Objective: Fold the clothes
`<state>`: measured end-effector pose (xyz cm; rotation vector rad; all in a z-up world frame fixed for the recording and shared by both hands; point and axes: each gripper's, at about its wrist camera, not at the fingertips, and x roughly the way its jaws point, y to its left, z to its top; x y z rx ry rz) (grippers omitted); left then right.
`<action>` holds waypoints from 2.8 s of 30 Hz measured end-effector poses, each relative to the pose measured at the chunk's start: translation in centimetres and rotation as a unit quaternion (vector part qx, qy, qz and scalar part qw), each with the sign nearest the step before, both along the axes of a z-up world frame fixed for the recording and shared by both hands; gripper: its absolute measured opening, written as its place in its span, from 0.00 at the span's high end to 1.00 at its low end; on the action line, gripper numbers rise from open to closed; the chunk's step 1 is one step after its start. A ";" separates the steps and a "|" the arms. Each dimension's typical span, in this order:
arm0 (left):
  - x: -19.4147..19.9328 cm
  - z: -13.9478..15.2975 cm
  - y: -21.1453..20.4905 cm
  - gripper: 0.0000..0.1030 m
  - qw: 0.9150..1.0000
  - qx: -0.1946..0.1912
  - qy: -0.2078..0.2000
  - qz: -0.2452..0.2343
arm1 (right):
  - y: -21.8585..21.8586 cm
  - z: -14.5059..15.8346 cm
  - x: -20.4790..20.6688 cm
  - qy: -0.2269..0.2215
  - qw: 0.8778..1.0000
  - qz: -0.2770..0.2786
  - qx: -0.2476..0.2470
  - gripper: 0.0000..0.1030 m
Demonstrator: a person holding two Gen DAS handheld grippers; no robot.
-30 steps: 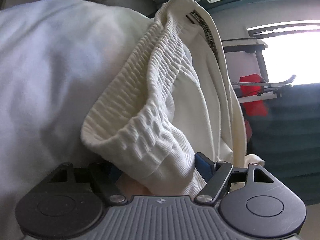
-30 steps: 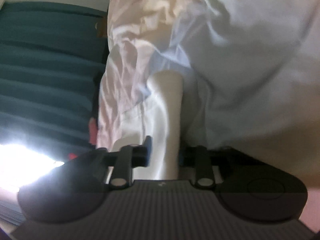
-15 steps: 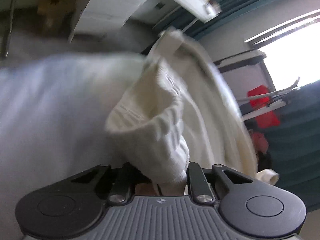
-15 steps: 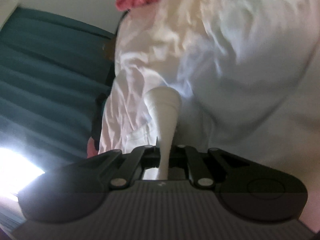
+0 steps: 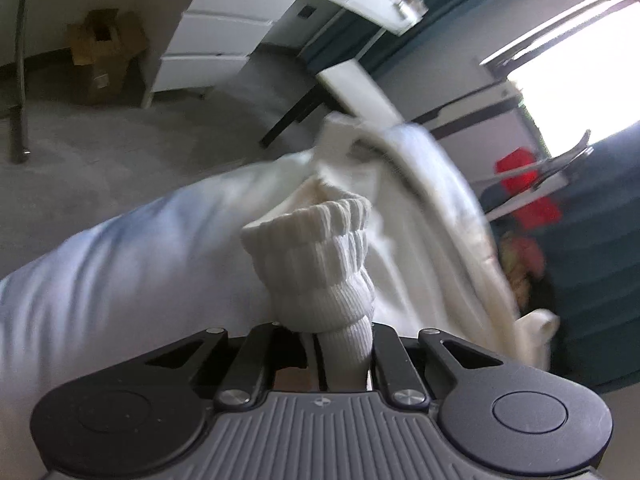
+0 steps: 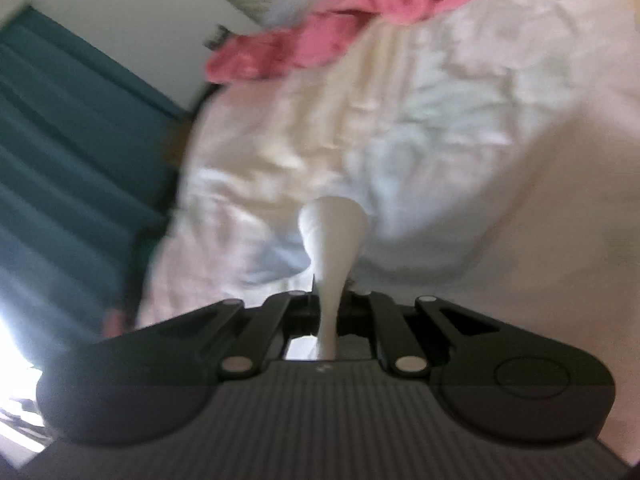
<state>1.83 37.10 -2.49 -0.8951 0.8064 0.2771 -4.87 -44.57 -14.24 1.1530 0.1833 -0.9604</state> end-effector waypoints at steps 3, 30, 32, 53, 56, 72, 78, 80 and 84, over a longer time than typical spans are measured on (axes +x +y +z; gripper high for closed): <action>0.0 -2.3 -0.2 0.85 1.000 0.018 0.016 -0.018 | -0.1 -1.4 0.1 0.036 0.999 0.000 0.029 0.94; -3.8 7.2 -24.3 0.13 0.906 0.321 -0.175 -0.215 | 18.1 10.3 3.5 -0.020 0.893 0.367 -0.258 0.26; -2.6 7.0 -27.3 0.12 0.899 0.321 -0.186 -0.235 | 19.7 10.2 4.1 -0.025 0.878 0.393 -0.272 0.26; 3.5 -1.7 -29.9 0.11 0.917 0.275 -0.174 -0.232 | 23.7 5.2 22.0 -0.025 0.848 0.499 -0.173 0.34; 4.9 -2.4 -29.0 0.11 0.922 0.265 -0.180 -0.218 | 24.1 4.2 28.9 -0.008 0.847 0.498 -0.184 0.34; 10.0 -7.1 -27.8 0.11 0.928 0.233 -0.186 -0.226 | 22.9 5.3 36.8 -0.028 0.894 0.397 -0.203 0.89; 8.3 -5.6 -28.0 0.11 0.927 0.239 -0.191 -0.215 | 22.5 14.8 26.1 -0.109 0.884 0.356 -0.284 0.89; 7.4 -4.9 -28.1 0.11 0.927 0.242 -0.192 -0.215 | 22.1 17.8 22.6 -0.137 0.881 0.334 -0.306 0.89; 5.3 -3.4 -28.2 0.10 0.925 0.246 -0.199 -0.210 | 21.7 22.6 17.2 -0.155 0.868 0.290 -0.373 0.90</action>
